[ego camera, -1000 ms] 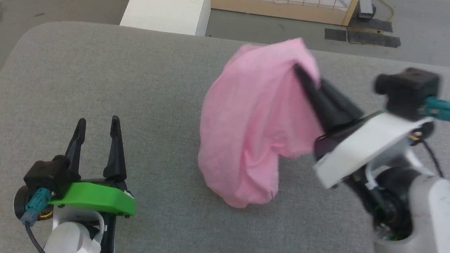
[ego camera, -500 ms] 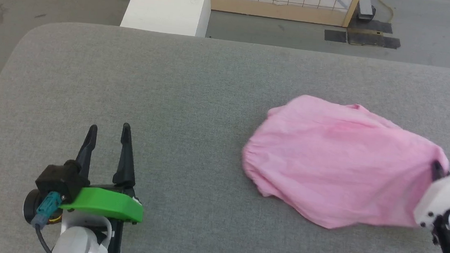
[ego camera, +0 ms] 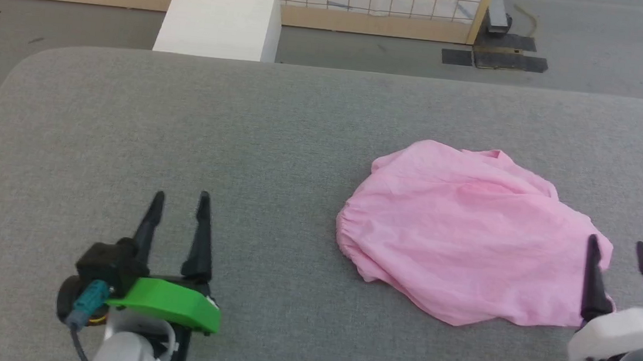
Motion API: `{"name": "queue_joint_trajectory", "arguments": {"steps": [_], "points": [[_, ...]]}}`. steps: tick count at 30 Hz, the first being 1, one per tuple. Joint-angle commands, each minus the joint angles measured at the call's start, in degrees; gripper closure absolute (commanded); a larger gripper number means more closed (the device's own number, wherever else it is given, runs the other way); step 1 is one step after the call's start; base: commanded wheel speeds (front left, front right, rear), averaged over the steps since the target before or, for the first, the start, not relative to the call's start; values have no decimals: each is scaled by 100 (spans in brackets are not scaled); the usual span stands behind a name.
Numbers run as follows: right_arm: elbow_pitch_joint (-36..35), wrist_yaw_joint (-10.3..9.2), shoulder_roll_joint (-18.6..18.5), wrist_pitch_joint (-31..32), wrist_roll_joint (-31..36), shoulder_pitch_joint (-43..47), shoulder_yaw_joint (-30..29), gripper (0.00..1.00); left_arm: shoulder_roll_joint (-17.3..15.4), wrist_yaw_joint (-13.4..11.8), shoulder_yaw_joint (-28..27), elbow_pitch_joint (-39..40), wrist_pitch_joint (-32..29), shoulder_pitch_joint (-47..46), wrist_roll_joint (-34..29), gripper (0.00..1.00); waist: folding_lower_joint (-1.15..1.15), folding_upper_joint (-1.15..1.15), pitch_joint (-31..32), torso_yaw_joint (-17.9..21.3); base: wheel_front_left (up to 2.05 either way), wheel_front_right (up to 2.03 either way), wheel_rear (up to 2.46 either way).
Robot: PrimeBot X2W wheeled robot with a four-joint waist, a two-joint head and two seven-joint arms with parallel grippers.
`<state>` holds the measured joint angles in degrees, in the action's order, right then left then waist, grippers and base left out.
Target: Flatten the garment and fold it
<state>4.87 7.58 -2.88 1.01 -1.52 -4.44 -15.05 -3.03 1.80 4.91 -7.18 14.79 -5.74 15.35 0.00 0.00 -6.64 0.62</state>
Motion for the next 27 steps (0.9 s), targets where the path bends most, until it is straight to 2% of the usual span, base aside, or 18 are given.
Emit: {"name": "queue_joint_trajectory", "arguments": {"steps": [1,6,10,11,13,17,23,24,26,27], "points": [[-119,-9,1,-213,-62,160,174,0,15,61,114,-55,20,37,40,0,0,0,-7,67,0,0,0],[-187,-9,1,-597,-226,407,698,0,15,164,712,-457,0,-217,260,0,0,0,-95,201,0,0,0],[-137,-9,1,-646,-318,364,921,0,15,167,1298,-813,-348,-613,480,0,0,0,-213,335,0,0,0],[-105,-9,1,-701,-386,253,1005,0,15,87,1729,-1132,-868,-954,716,0,0,0,-306,442,0,0,0],[-80,-9,1,-714,-407,185,1064,0,15,3,1971,-1356,-1266,-1170,828,0,0,0,-362,514,0,0,0],[-28,-9,1,-756,-478,92,1139,0,15,-196,2296,-1704,-1938,-1483,1074,0,0,0,-445,640,0,0,0],[105,-9,1,-830,-568,26,1196,0,15,-362,2590,-2108,-2718,-1713,1256,0,0,0,-504,706,0,0,0],[125,-9,1,-837,-580,18,1209,0,15,-347,2631,-2160,-2838,-1729,1263,22,0,0,-507,707,0,0,0],[164,-9,1,-852,-605,-2,1223,0,15,-302,2642,-2168,-2929,-1739,1344,100,0,0,-507,691,0,0,0],[185,-9,1,-863,-613,-7,1209,0,14,-292,2625,-2144,-2914,-1730,1382,100,0,0,-498,661,0,0,0]]}}
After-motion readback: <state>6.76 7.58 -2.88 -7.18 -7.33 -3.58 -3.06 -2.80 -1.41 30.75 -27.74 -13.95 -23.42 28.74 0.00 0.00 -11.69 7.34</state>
